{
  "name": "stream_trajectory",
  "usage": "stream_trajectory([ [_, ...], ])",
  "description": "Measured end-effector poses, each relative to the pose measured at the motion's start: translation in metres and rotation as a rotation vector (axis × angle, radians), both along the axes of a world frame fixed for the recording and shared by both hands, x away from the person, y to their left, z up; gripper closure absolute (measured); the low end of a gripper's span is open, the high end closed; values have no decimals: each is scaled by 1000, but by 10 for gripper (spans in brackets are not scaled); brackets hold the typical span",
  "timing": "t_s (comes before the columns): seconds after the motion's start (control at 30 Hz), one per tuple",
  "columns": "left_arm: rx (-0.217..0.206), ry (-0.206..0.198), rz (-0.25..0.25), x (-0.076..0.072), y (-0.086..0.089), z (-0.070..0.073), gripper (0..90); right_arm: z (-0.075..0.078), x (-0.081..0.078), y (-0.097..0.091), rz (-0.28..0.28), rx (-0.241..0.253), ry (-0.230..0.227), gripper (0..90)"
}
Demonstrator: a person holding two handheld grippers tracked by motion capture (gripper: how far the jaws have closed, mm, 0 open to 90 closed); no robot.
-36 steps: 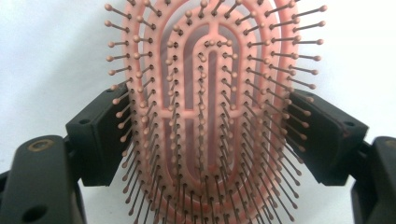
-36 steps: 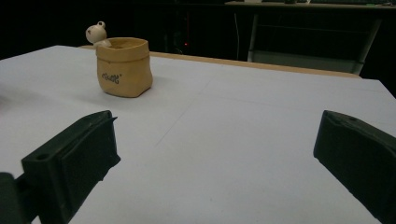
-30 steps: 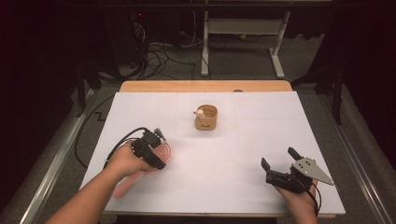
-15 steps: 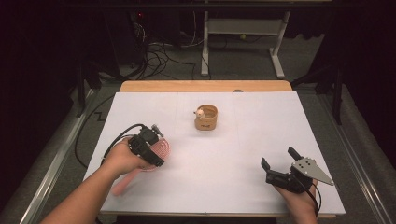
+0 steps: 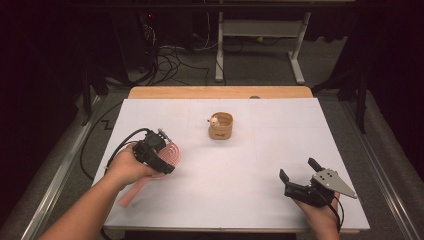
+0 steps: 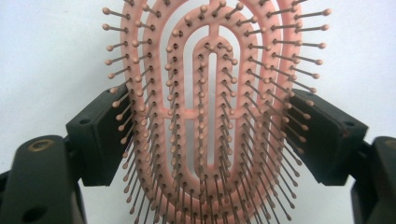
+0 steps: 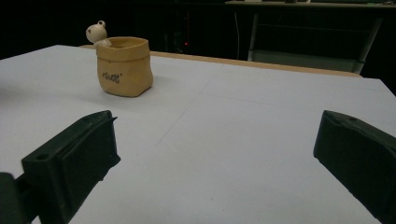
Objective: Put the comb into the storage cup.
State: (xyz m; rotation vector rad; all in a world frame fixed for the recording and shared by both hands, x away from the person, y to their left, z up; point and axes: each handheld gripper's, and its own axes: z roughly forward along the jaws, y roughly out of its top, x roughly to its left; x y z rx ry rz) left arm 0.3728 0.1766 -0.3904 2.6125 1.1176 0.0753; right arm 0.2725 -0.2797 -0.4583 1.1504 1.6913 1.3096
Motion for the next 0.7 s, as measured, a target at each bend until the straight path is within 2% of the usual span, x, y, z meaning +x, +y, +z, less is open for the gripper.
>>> stream_trajectory([
  [0.13, -42, -17, 3, -2, 6, 6, 202, 0, 0, 0, -2, 1, 1, 3],
  [0.33, -97, -71, 23, -4, 14, 13, 202, 0, 0, 0, -2, 1, 2, 2],
  [0.4, -122, -118, 15, -6, 15, 16, 202, 0, 0, 0, -3, 1, 3, 3],
  [0.57, -155, -177, 19, -10, 17, 20, 202, 0, 0, 0, -2, 1, 2, 3],
  [0.7, -184, -182, 16, -12, 18, 20, 202, 0, 0, 0, -3, 1, -1, 3],
])
